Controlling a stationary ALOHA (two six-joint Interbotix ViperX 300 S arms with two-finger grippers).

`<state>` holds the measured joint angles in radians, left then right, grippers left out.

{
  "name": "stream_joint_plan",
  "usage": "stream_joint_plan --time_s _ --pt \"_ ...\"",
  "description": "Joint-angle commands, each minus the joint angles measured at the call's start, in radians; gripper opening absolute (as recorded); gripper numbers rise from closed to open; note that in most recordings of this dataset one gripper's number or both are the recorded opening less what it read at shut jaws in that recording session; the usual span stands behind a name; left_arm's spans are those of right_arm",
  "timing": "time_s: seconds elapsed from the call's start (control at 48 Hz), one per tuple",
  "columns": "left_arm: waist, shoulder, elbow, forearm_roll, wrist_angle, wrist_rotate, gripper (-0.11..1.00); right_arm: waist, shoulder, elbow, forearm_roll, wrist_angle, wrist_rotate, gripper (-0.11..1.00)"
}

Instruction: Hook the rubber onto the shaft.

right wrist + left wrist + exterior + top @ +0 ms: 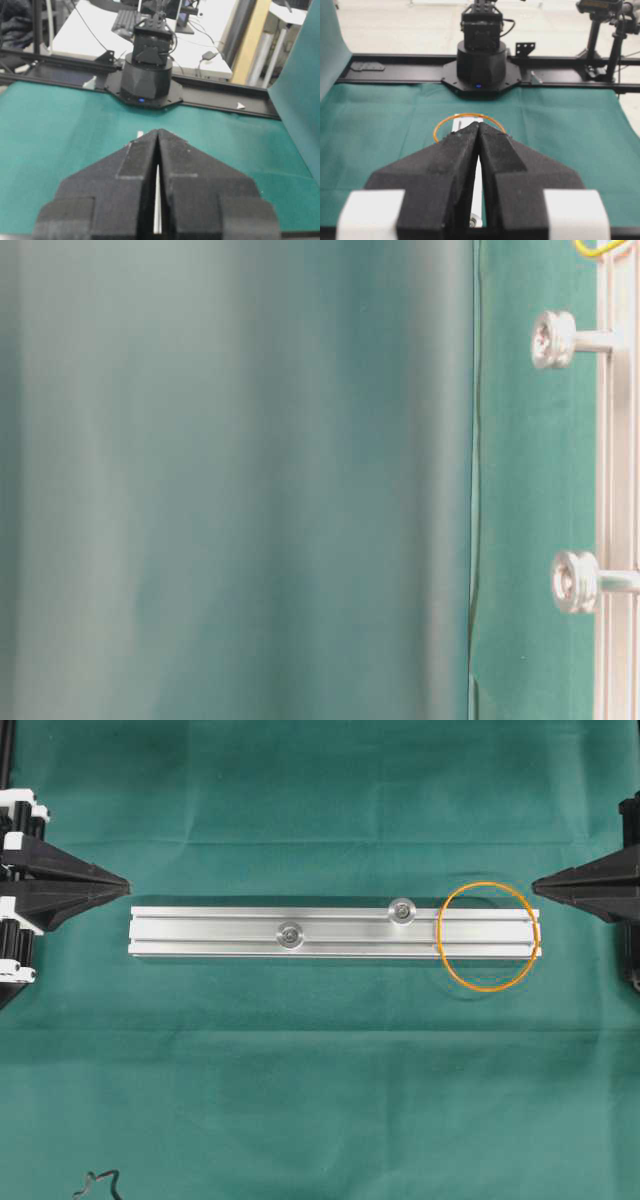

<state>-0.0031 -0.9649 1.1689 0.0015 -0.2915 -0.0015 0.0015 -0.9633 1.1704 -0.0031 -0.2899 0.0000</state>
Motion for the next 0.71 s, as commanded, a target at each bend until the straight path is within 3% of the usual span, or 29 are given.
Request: stream_joint_plan --time_s 0.0,0.146,0.5,0.688 --pt "0.002 0.002 -0.034 0.031 0.041 0.003 0.0 0.0 0.009 -0.023 0.002 -0.005 0.005 0.03" --pt "0.002 -0.006 -0.051 0.029 0.109 0.002 0.0 0.002 0.014 -0.054 0.002 0.044 0.005 0.03" --pt "0.002 -0.031 -0.057 0.031 0.129 0.003 0.0 0.0 0.011 -0.072 0.005 0.144 0.009 0.03" --pt "0.002 -0.031 -0.077 0.031 0.252 -0.003 0.0 0.002 0.015 -0.114 0.005 0.368 0.046 0.03"
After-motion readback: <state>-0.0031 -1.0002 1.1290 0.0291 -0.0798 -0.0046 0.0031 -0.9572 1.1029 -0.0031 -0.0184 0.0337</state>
